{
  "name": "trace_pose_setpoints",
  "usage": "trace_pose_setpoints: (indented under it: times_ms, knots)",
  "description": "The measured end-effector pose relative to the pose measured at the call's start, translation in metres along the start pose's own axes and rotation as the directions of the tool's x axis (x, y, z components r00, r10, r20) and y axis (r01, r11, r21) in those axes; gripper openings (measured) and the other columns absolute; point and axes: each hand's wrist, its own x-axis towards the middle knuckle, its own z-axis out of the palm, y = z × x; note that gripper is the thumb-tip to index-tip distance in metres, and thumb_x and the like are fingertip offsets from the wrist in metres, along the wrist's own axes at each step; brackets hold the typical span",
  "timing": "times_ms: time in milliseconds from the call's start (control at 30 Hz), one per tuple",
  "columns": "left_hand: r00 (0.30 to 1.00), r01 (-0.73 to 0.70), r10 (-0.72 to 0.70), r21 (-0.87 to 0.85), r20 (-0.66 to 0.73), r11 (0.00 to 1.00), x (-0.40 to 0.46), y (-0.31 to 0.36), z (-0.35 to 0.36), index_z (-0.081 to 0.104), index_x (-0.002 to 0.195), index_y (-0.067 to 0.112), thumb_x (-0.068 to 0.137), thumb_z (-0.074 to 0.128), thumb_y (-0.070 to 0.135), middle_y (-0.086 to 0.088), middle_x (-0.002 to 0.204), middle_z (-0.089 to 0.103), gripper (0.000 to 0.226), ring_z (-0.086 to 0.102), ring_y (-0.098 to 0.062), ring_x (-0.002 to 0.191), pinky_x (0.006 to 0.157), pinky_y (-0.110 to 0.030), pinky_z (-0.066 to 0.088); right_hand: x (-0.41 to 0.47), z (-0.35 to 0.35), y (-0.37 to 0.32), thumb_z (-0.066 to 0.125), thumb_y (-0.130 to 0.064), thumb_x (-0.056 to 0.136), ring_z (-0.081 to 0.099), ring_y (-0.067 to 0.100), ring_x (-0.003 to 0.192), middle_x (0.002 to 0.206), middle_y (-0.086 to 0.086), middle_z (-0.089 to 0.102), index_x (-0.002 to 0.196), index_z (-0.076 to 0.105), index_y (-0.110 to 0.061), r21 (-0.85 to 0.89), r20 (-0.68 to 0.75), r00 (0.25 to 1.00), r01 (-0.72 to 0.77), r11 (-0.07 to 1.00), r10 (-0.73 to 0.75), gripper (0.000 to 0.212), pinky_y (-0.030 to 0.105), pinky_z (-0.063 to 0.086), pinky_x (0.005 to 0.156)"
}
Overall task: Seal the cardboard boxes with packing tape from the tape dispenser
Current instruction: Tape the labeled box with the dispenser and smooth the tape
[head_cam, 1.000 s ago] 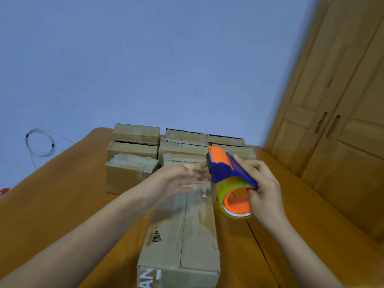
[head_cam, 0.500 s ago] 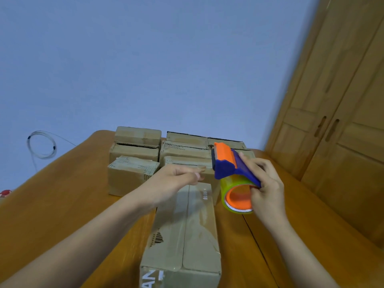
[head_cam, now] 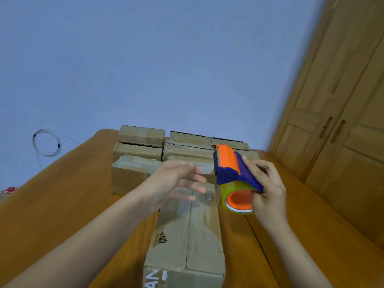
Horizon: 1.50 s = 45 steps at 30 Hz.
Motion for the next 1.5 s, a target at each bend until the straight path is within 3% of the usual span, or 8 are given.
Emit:
trace_pose_setpoints:
  times_ms: [133,300,467,600,867,1067,1267,1500]
  knots:
    - [0.988,0.143,-0.142,-0.014,0.064,0.99,0.0,0.004,0.005,0.065,0.087,0.007,0.085,0.042,0.063,-0.013,0.088,0.072,0.061,0.069,-0.022,0.076,0.069,-0.041,0.058,0.001,-0.001,-0.001,0.042,0.017,0.066,0.046,0.011,0.107,0.114,-0.011,0.045,0.136,0.046,-0.033,-0.013,-0.006,1.0,0.024,1.0,-0.024,0.086,0.01,0.04,0.083]
    - [0.999,0.029,-0.03,0.015,0.034,0.999,0.003,0.006,0.008,0.063,0.077,0.007,0.093,0.056,0.031,-0.009,0.072,0.066,0.03,0.064,-0.016,0.061,0.064,-0.036,0.059,0.002,-0.002,0.0,0.043,0.016,0.065,0.046,0.017,0.105,0.117,-0.009,0.044,0.134,0.047,-0.028,-0.09,0.046,0.997,0.068,0.994,-0.064,0.083,0.016,0.041,0.085]
    - [0.998,0.06,-0.059,0.121,-0.006,0.991,0.011,0.007,0.0,0.066,0.079,0.006,0.093,0.058,0.029,-0.006,0.068,0.066,0.029,0.061,-0.012,0.058,0.058,-0.03,0.059,0.016,-0.007,0.006,0.066,0.006,0.075,0.04,0.019,0.114,0.126,0.005,0.042,0.137,0.044,-0.025,-0.253,0.159,0.973,0.206,0.945,-0.169,0.073,0.027,0.047,0.078]
    - [0.996,0.079,-0.07,0.226,-0.049,0.971,0.022,0.008,-0.006,0.067,0.078,0.007,0.093,0.058,0.028,-0.002,0.065,0.067,0.028,0.06,-0.009,0.057,0.057,-0.026,0.057,0.026,-0.005,0.01,0.066,0.001,0.075,0.041,0.024,0.111,0.124,0.007,0.041,0.137,0.042,-0.023,-0.337,0.219,0.939,0.329,0.882,-0.266,0.071,0.038,0.047,0.08]
    - [0.991,0.128,-0.106,0.365,-0.078,0.922,0.041,-0.002,-0.02,0.063,0.07,0.007,0.096,0.055,0.017,-0.003,0.06,0.062,0.029,0.047,-0.007,0.041,0.04,-0.016,0.035,0.04,0.004,0.027,0.088,-0.015,0.064,0.049,0.028,0.109,0.123,0.016,0.054,0.143,0.032,-0.03,-0.398,0.487,0.834,0.475,0.785,-0.258,0.098,0.039,0.05,0.079]
    - [0.99,0.126,-0.093,0.4,-0.102,0.908,0.049,-0.006,-0.034,0.063,0.074,0.006,0.095,0.057,0.019,-0.003,0.061,0.062,0.026,0.048,-0.007,0.042,0.039,-0.015,0.033,0.045,0.004,0.037,0.087,-0.005,0.062,0.052,0.03,0.106,0.121,0.015,0.055,0.144,0.035,-0.03,-0.41,0.541,0.809,0.491,0.769,-0.228,0.1,0.039,0.049,0.077]
    - [0.985,0.154,-0.107,0.413,-0.135,0.897,0.047,-0.015,-0.077,0.064,0.072,0.005,0.094,0.058,0.02,-0.005,0.064,0.064,0.027,0.05,-0.008,0.046,0.039,-0.015,0.032,0.035,-0.027,0.069,0.085,-0.01,0.067,0.052,0.029,0.104,0.118,0.014,0.056,0.142,0.035,-0.032,-0.45,0.548,0.822,0.448,0.772,-0.158,0.093,0.04,0.05,0.074]
    - [0.984,0.177,-0.152,0.454,-0.09,0.873,0.06,-0.025,-0.077,0.063,0.07,0.009,0.092,0.061,0.024,-0.001,0.061,0.064,0.027,0.05,-0.009,0.049,0.043,-0.017,0.03,0.028,-0.028,0.076,0.088,-0.01,0.062,0.057,0.028,0.099,0.115,0.012,0.057,0.145,0.03,-0.034,-0.454,0.585,0.803,0.438,0.776,-0.112,0.103,0.036,0.051,0.069]
